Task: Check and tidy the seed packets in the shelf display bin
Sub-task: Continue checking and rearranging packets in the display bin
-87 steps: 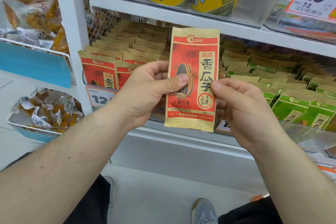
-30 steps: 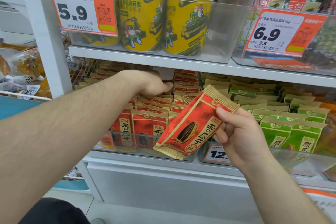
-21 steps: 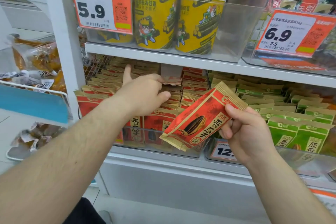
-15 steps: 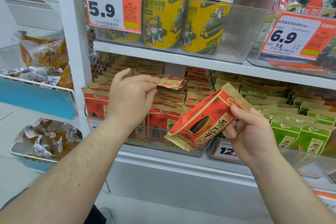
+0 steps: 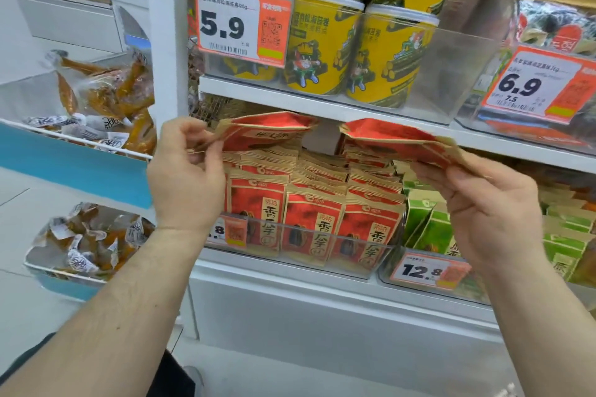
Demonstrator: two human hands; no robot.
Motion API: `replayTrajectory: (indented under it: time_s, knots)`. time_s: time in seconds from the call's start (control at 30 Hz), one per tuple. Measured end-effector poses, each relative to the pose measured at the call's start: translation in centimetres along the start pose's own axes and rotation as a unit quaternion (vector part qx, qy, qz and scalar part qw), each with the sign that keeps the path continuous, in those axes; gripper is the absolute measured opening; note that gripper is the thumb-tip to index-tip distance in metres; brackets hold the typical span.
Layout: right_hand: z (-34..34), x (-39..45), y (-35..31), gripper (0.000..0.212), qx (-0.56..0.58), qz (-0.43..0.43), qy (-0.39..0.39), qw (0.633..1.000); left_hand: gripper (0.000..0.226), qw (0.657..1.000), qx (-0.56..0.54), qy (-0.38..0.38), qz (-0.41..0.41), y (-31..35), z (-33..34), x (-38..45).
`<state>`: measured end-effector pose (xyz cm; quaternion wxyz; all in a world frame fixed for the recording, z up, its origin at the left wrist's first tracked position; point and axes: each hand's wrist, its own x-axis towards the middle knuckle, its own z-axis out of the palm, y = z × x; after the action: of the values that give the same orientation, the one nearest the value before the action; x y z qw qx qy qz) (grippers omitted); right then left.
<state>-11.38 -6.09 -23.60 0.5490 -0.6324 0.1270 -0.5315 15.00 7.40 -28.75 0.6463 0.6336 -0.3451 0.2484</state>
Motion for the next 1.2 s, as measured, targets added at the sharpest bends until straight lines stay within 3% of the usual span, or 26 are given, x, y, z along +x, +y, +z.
replayTrajectory:
  time_s: [0.13, 0.27, 0.43, 0.63, 0.77, 1.0, 1.2]
  knots:
    - [1.2, 1.3, 1.3, 0.03, -0.152, 0.014, -0.036, 0.988, 0.008, 0.996, 0.044, 0.01, 0.078, -1.2, -0.4, 0.3]
    - [3.4, 3.1, 2.1, 0.037, -0.261, 0.038, -0.076, 0.962, 0.01, 0.998, 0.032, 0.03, 0.051, -1.8, -0.7, 0.5]
    - [4.8, 5.5, 3.5, 0.03, -0.376, 0.082, -0.101, 0.917, 0.012, 0.997, 0.025, 0.053, 0.044, -2.5, -0.8, 1.0]
    - [5.5, 7.1, 4.3, 0.035, -0.456, 0.113, -0.173, 0.866, 0.011, 0.996, 0.026, 0.067, 0.046, -2.4, -0.5, 1.1]
    - [5.3, 7.4, 4.9, 0.035, -0.49, 0.095, -0.181, 0.847, 0.009, 0.996, 0.028, 0.076, 0.048, -2.3, -0.4, 1.3]
    - [6.1, 9.8, 5.7, 0.043, -0.591, 0.15, -0.217, 0.762, 0.014, 0.995, 0.02, 0.076, 0.067, -2.1, -0.3, 0.9]
    - [6.9, 13.1, 8.6, 0.054, -0.556, 0.257, -0.204, 0.764, 0.015, 0.995, 0.023, 0.074, 0.065, -2.1, 0.0, 0.5]
